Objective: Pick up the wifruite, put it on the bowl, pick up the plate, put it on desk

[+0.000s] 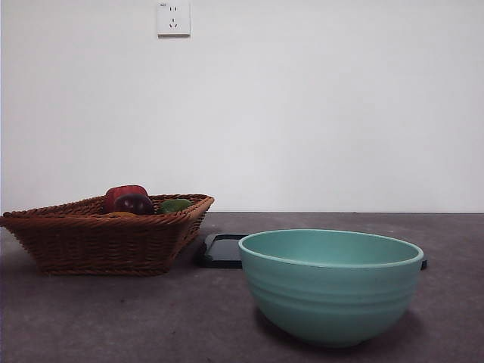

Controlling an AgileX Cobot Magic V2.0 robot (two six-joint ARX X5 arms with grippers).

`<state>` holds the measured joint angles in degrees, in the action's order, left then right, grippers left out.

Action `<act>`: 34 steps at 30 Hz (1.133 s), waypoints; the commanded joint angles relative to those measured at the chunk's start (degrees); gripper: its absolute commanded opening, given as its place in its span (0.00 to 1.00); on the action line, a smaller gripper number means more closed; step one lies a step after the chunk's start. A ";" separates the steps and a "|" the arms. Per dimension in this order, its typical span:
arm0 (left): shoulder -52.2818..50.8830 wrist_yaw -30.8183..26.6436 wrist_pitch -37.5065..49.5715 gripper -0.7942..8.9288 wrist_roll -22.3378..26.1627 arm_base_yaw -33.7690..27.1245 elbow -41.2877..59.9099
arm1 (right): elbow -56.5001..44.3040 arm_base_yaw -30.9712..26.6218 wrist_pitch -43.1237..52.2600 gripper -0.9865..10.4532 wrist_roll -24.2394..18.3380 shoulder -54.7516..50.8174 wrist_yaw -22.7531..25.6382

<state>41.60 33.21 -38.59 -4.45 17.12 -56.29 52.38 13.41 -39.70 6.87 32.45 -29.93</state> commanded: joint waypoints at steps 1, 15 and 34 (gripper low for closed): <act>0.15 0.37 0.48 0.72 0.48 0.26 -1.40 | 0.98 0.17 0.46 0.63 0.63 0.26 -0.04; 3.74 -7.78 -4.42 0.72 -2.69 0.20 -1.53 | 0.98 0.17 0.46 0.63 1.07 0.26 -0.09; 36.94 -20.63 -21.14 0.72 -5.88 0.68 -19.89 | 0.98 0.17 0.50 0.63 1.68 0.26 -0.09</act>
<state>76.51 12.99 -59.55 -10.02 17.50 -74.43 52.38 13.41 -39.68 7.94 32.45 -29.95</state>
